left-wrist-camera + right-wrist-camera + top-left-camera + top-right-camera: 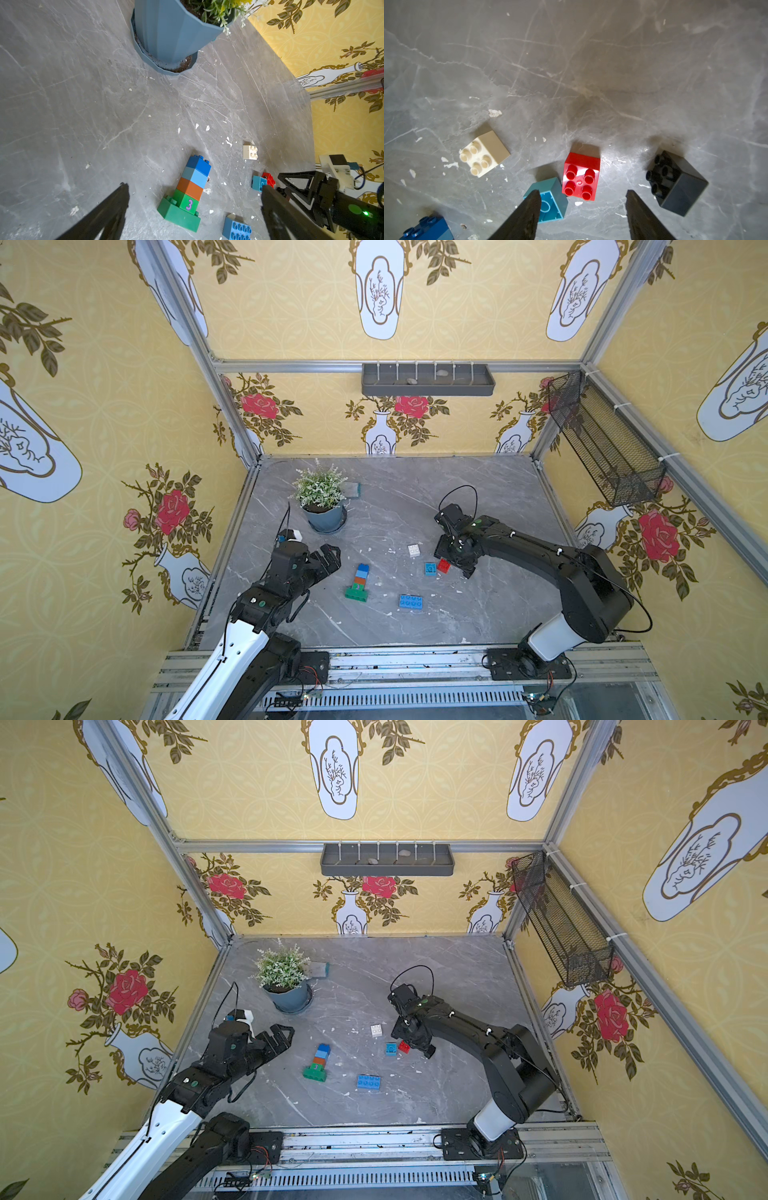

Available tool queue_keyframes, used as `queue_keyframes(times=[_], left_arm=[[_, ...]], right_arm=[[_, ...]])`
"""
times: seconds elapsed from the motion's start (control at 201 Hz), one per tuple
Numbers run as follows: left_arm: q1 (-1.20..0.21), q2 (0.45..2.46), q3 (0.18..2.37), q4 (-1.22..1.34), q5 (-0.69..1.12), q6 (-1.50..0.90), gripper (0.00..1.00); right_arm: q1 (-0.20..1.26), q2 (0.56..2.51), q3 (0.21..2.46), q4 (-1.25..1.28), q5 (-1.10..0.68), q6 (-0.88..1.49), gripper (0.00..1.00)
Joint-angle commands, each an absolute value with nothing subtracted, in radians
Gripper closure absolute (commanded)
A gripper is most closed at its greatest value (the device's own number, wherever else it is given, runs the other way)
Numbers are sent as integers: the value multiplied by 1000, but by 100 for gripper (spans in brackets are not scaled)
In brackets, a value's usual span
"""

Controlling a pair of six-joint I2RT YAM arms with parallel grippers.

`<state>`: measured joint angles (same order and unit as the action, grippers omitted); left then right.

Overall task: Assemble the number 1 with lego
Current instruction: Pick up the lego brick from the center of the board.

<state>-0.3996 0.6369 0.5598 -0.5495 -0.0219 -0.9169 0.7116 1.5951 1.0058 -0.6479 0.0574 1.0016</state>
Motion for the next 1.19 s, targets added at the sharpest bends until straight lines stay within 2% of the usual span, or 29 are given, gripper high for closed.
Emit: queue_keyframes(times=[0.0,0.299,0.538,1.051,1.19], left_arm=[[-399,640,555,-528,-19,-916,0],[-399,640,557,-531,-26,-912,0],[-398,634,557,-540,-32,-908,0],[-398,617,552,-546,-38,-917,0],[-399,615,549,-548,-39,-916,0]], right_arm=[[711,1621,1014,-640,54,1074,34],[709,1684,1018,-595,8,1087,40],[707,1700,1010,-594,2,1100,53],[709,1722,1010,-620,-8,1083,71],[707,1682,1035,-661,30,1007,79]])
